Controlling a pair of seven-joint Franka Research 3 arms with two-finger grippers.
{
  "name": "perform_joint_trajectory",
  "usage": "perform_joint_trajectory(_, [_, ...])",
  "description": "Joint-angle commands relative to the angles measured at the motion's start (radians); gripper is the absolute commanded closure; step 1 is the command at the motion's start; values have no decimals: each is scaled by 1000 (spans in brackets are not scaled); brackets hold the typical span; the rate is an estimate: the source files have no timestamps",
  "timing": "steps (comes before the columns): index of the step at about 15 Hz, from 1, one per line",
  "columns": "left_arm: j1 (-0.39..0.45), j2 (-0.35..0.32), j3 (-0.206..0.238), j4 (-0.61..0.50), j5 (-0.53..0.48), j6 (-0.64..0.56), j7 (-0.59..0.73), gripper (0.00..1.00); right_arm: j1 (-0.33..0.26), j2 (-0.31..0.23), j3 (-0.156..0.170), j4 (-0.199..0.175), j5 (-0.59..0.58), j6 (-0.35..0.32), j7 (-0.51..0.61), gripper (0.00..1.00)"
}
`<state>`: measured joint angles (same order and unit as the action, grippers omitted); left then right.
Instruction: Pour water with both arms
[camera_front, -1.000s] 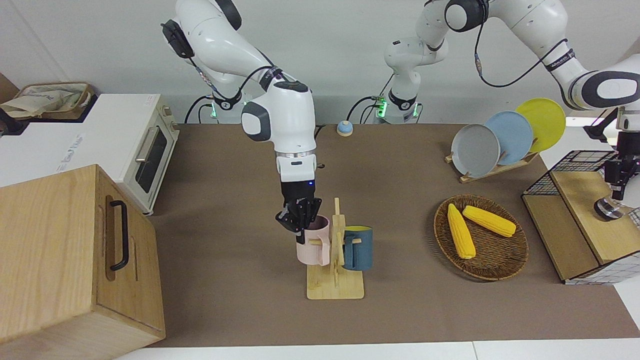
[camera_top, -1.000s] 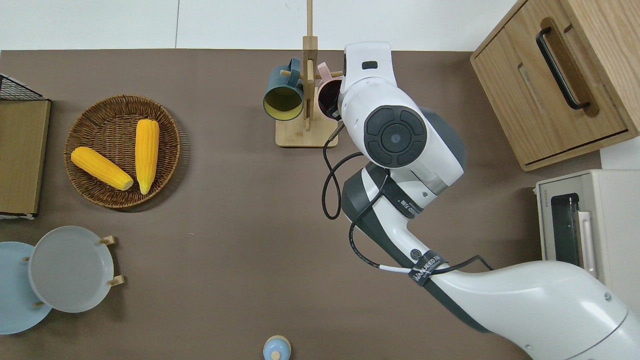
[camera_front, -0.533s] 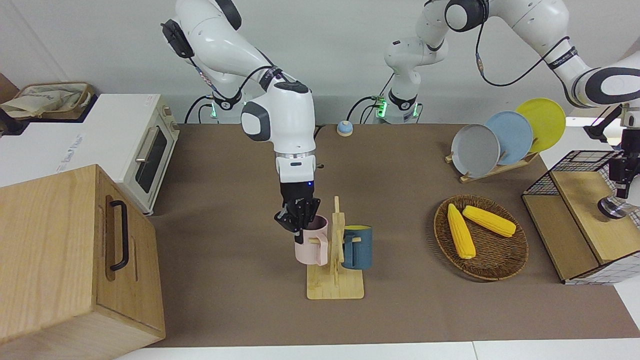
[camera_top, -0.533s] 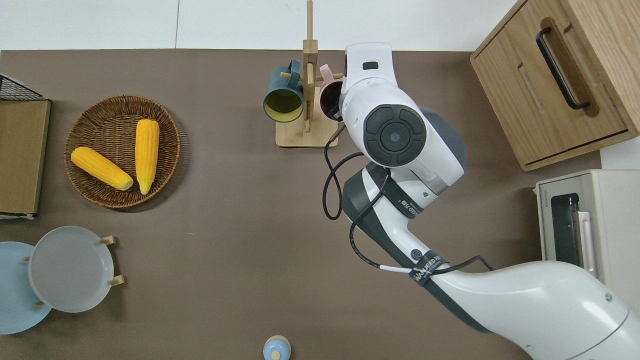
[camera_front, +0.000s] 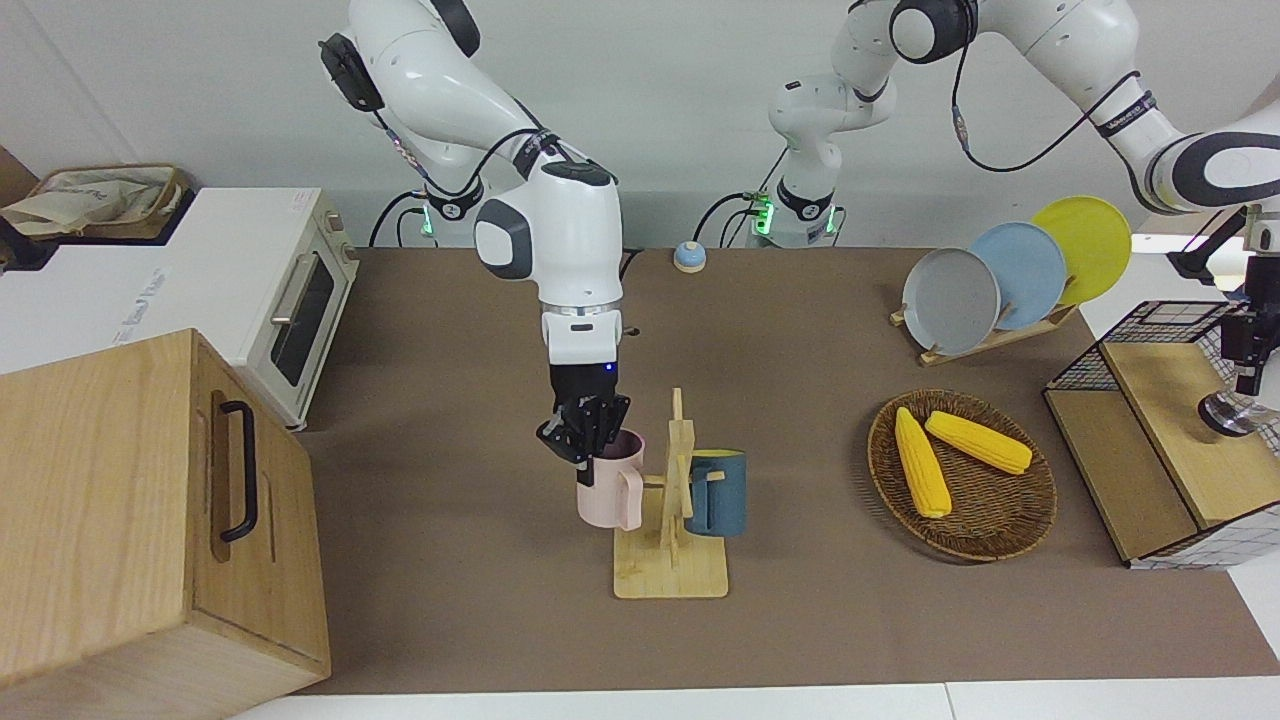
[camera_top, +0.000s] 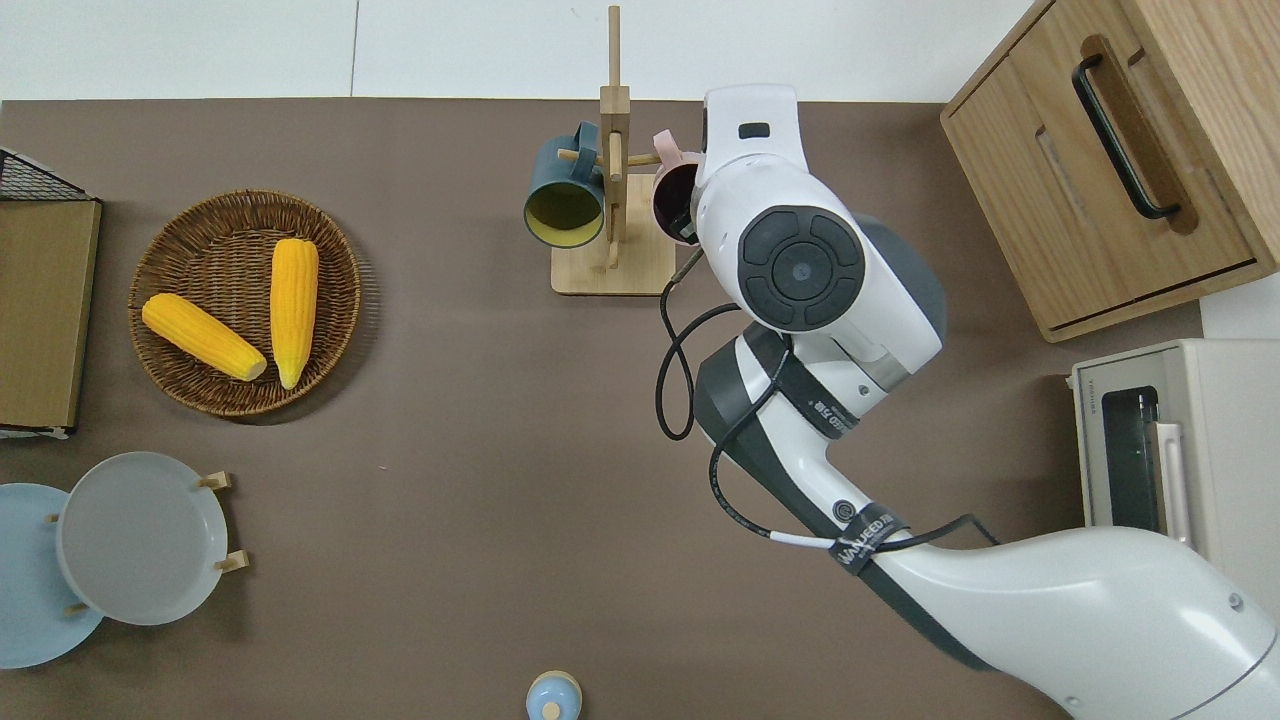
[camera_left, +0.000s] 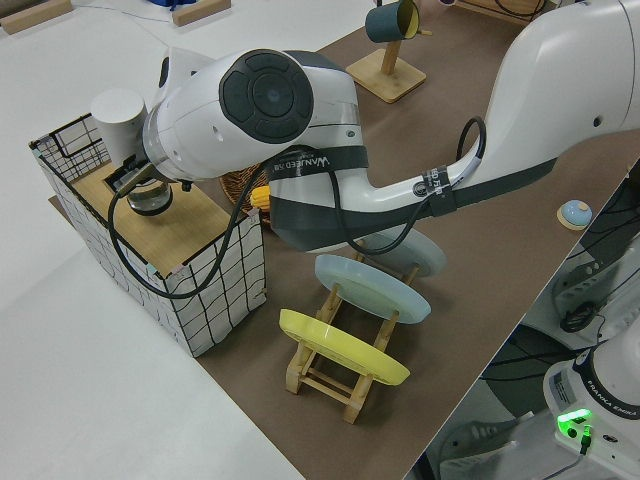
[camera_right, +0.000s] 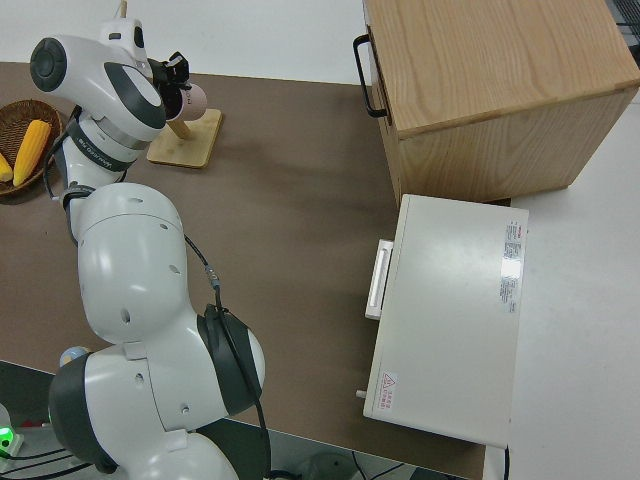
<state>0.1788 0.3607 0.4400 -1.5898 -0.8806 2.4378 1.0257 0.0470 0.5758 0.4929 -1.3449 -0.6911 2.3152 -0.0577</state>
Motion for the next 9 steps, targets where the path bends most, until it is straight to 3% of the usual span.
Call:
perform_joint_trajectory(1, [10,-29,0,17,14,-36,-15,1000,-32,-62,15,-71,-8,-7,16,959])
perform_joint_trajectory(5, [7,-46,-3,17,98,-40,-85,1000,-64,-96,33,-114,-8,-7,13,959])
perform_joint_trajectory(9, [1,-66,0,17,114,-69,-107,1000,-101,-132,44,-154,-8,-8,-31,959])
